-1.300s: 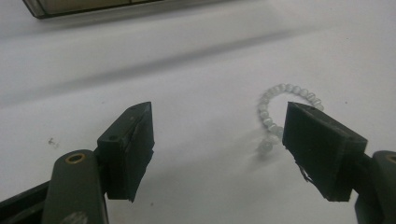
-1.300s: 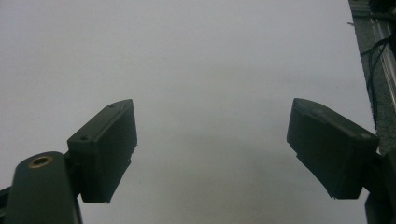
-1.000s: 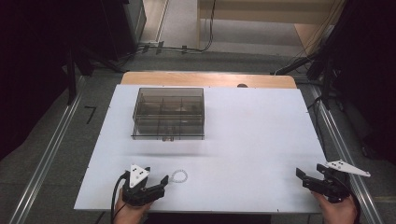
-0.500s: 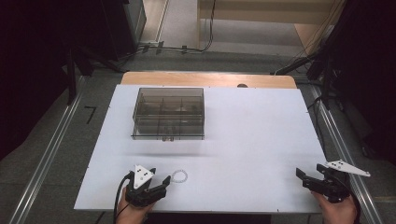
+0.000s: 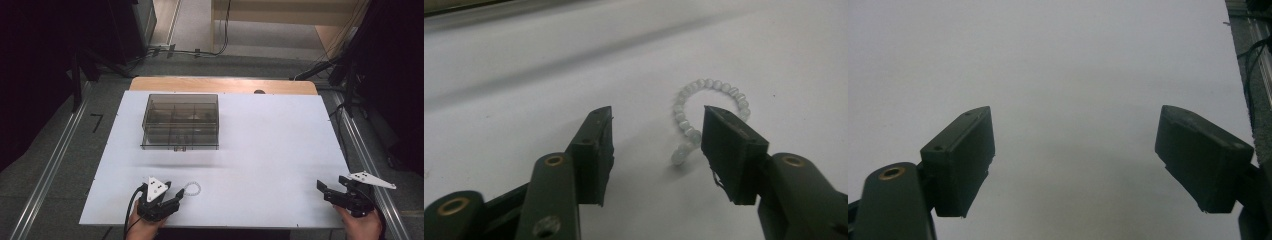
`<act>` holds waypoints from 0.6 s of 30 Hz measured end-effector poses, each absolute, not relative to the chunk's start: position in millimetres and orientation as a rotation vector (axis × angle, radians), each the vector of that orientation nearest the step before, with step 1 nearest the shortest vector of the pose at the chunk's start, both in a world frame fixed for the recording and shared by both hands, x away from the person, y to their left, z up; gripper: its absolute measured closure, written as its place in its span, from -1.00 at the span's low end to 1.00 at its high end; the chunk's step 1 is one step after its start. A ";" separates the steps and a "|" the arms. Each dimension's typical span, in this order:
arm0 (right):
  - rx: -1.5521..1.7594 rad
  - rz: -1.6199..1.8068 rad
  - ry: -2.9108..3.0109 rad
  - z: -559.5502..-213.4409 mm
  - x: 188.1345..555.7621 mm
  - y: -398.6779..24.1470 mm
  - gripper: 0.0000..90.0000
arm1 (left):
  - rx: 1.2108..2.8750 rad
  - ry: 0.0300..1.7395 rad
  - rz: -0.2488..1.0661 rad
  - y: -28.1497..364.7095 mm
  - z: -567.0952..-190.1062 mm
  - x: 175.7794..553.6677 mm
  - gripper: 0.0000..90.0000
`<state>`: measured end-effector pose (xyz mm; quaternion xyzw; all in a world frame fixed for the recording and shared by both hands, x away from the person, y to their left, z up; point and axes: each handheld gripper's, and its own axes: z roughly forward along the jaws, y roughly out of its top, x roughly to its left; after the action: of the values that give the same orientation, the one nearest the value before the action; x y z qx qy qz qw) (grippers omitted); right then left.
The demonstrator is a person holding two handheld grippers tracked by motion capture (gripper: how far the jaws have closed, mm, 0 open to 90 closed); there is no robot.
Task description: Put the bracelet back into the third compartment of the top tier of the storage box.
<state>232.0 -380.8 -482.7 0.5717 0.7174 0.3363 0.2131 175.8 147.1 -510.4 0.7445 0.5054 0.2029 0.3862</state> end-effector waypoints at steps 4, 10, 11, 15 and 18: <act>1.588 0.934 1.992 -482.7 232.0 -380.8 -0.67 | 1.899 1.278 0.500 146.4 -511.1 176.5 0.20; 1.587 0.933 1.992 -482.7 232.1 -380.8 -0.67 | 1.914 1.268 0.491 143.1 -512.4 177.0 0.39; 1.588 0.933 1.992 -482.6 232.0 -380.9 -0.67 | 1.916 1.265 0.488 142.7 -512.6 177.2 0.48; 1.584 0.934 1.992 -482.6 231.9 -381.2 -0.67 | 1.932 1.244 0.465 140.8 -513.5 177.7 0.64; 1.582 0.935 1.992 -482.4 231.9 -381.4 -0.67 | 1.936 1.246 0.471 139.1 -513.8 177.5 0.73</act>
<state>231.9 -381.4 -482.4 0.5702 0.7180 0.3371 0.2140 177.5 139.1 -513.8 0.7602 0.4891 0.1848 0.3857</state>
